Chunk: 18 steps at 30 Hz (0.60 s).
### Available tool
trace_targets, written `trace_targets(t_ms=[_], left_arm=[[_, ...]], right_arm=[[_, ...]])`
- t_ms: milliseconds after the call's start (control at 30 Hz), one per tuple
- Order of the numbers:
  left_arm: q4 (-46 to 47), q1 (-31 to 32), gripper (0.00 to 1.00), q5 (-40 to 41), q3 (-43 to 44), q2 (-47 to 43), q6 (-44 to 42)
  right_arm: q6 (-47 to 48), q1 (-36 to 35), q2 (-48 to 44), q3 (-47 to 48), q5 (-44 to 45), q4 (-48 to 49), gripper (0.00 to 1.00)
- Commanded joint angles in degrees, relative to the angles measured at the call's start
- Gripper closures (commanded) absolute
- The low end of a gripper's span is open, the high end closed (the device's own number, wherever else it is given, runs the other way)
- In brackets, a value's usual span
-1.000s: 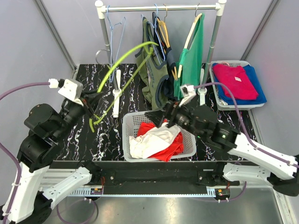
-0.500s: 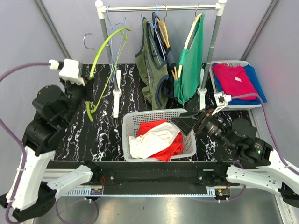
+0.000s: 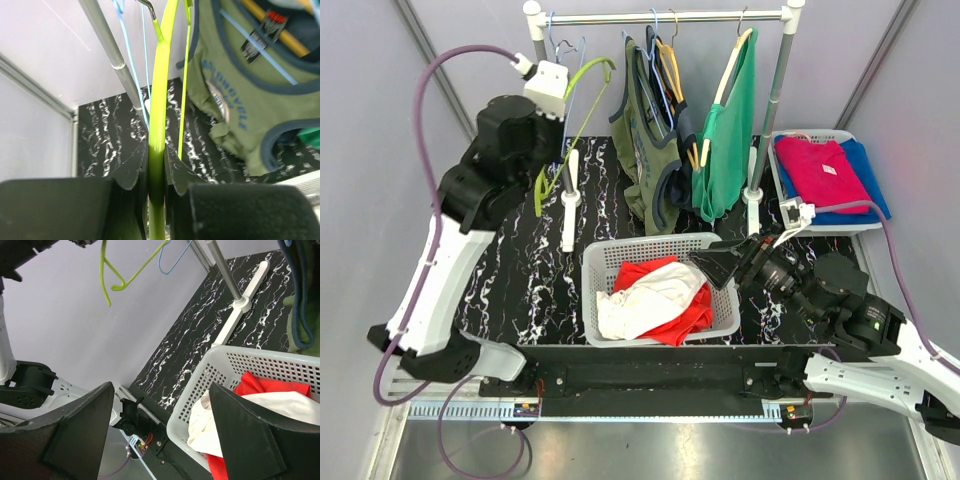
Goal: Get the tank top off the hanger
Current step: Place the hanger at the clothesline.
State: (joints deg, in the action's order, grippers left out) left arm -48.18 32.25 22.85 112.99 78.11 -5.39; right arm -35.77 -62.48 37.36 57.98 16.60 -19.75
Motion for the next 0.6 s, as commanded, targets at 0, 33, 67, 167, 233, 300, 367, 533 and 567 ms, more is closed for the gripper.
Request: trace_targets(t_ms=[0,33,67,167,233,300,367,533,567], left_arm=[[1.95,0.36,1.0,6.05,5.83,2.48,-5.5],[2.04,0.36,1.0,6.5,6.62,3.01,-6.64],[2.3,0.36,1.0,6.94,6.8,3.71,-7.18],[4.58,0.45,1.0,8.26,6.81,4.68,-8.93],[5.9,0.45,1.0,8.44,7.24,5.21,-9.73],[6.61,0.53,1.0,8.44,8.38,6.18,-9.99],[6.79,0.53,1.0,8.09,9.52,7.4,-10.34],[6.7,0.62,1.0,7.21,13.13,10.48,-11.4],[6.7,0.71,1.0,7.03,13.48,11.36,-11.57]], right_arm=[[1.67,-0.1,-1.24,2.14,1.86,0.59,0.14],[1.84,-0.01,-1.59,2.05,1.94,0.67,0.14],[1.84,-0.1,-1.85,1.88,2.12,0.5,0.14],[2.02,-0.01,-2.82,1.18,1.94,0.68,0.14],[1.84,-0.1,-4.05,0.21,1.86,0.76,0.14],[1.76,-0.1,-5.45,-0.93,1.94,0.76,0.14],[1.84,-0.1,-6.51,-1.72,2.29,0.85,0.14],[2.81,-0.1,-9.59,-3.83,3.7,0.68,0.13],[3.07,-0.1,-9.68,-3.83,3.7,0.41,0.13]])
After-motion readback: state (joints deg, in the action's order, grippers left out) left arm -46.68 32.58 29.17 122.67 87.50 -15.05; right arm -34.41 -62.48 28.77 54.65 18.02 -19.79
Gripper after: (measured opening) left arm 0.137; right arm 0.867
